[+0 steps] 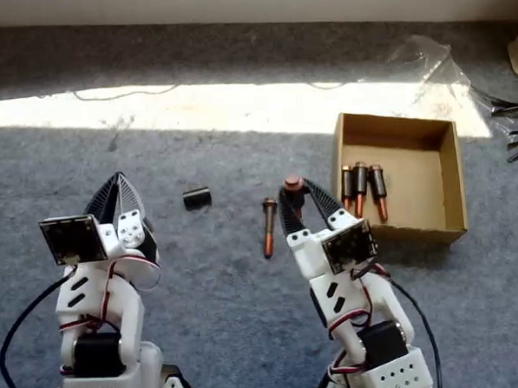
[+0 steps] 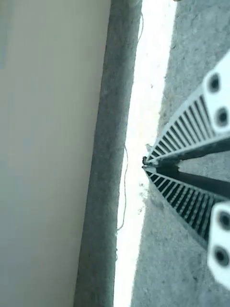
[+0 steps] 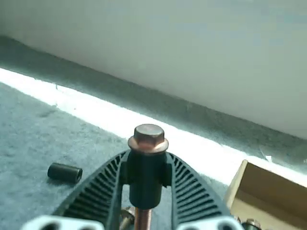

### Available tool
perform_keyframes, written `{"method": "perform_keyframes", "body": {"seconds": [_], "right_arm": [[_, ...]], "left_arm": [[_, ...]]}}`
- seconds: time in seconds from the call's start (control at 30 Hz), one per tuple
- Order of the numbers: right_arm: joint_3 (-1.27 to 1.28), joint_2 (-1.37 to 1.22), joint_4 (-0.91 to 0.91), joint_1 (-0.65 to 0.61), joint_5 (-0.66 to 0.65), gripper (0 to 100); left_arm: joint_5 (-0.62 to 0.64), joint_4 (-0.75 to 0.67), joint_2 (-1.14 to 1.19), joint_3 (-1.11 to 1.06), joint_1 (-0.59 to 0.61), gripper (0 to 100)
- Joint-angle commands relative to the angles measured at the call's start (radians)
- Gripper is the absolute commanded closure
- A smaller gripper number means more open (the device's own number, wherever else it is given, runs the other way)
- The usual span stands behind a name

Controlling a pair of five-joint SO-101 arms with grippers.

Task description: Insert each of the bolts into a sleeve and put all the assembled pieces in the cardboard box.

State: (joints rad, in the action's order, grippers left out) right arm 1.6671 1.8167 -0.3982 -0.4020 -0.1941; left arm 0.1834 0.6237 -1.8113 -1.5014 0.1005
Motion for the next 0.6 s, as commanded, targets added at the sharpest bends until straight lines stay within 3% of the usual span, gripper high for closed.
{"method": "perform_keyframes", "body": {"seconds": [0.0, 0.3, 0.57], "right_arm": [[-0.090, 0.016, -0.163, 0.071, 0.029, 99.3], [-0.397, -0.056, -0.466, 0.265, 0.025, 99.3], [-0.702, -0.601, -0.470, 0.380, -0.046, 99.4]], "left_arm": [[-0.006, -0.002, -0.012, -0.039, 0.015, 98], [-0.008, 0.002, -0.012, -0.124, 0.015, 98], [-0.008, 0.002, -0.012, -0.137, 0.012, 98]]}}
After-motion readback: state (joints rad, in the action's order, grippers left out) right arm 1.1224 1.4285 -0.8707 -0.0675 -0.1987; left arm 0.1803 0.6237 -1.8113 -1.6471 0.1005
